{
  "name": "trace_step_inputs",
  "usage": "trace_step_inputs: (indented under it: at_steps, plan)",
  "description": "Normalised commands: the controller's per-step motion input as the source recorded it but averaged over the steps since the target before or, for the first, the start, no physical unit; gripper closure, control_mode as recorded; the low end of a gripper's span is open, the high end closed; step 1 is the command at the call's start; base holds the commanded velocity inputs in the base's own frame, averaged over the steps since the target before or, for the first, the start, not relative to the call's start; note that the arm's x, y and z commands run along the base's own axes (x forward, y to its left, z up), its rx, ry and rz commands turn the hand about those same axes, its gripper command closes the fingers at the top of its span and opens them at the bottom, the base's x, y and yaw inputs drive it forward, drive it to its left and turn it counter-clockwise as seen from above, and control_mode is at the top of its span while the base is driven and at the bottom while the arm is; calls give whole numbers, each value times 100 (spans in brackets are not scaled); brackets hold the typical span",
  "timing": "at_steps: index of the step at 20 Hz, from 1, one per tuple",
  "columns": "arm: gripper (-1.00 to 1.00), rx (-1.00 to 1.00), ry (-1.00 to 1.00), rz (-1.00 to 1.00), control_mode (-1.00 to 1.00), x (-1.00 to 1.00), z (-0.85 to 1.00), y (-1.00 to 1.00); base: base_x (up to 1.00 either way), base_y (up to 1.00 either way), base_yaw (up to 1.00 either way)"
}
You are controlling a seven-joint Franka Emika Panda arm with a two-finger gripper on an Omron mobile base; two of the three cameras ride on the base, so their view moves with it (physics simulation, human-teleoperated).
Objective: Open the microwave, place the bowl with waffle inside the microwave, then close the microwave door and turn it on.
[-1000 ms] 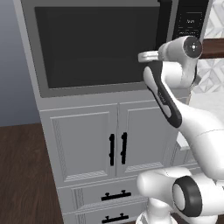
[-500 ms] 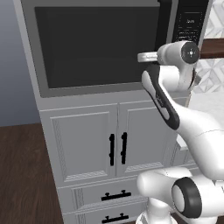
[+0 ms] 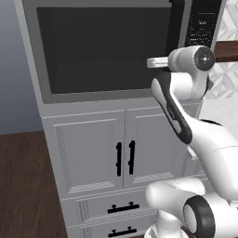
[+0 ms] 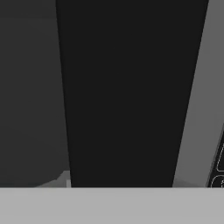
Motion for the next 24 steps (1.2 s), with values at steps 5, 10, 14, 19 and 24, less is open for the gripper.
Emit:
trace_step_inputs:
  at_steps: [5,10,14,19,24]
  plan:
    - [100,0,-11,-22,-100,-100,2,46,0,0,0]
    - [100,-9,-1,-29,-100,-100,0,58,0,0,0]
    - [100,-14,-9,-19,-100,-100,0,62,0,0,0]
    - [100,-12,-7,-15,-100,-100,0,66,0,0,0]
    - [100,-14,-7,-18,-100,-98,0,92,0,0,0]
